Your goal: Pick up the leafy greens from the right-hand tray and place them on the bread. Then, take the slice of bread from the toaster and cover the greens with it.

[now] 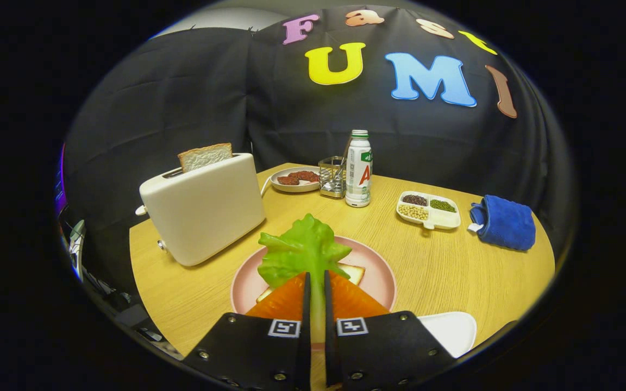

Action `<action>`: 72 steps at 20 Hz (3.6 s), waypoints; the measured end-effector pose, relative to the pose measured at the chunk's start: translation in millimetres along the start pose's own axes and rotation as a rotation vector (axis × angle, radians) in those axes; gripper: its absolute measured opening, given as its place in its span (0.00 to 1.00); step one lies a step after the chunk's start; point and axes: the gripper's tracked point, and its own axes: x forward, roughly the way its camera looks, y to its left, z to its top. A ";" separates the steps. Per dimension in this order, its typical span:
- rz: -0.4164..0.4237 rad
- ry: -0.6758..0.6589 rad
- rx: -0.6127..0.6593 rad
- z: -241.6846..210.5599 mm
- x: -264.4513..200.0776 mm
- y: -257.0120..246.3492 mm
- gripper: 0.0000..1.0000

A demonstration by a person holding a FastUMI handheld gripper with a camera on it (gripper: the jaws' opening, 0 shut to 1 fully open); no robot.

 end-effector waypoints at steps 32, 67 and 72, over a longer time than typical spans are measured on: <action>0.007 -0.374 -0.073 166.7 -113.2 67.7 0.20; 0.003 -0.229 0.057 155.2 80.5 213.4 0.08; 0.063 -0.314 0.114 182.8 51.4 208.7 0.08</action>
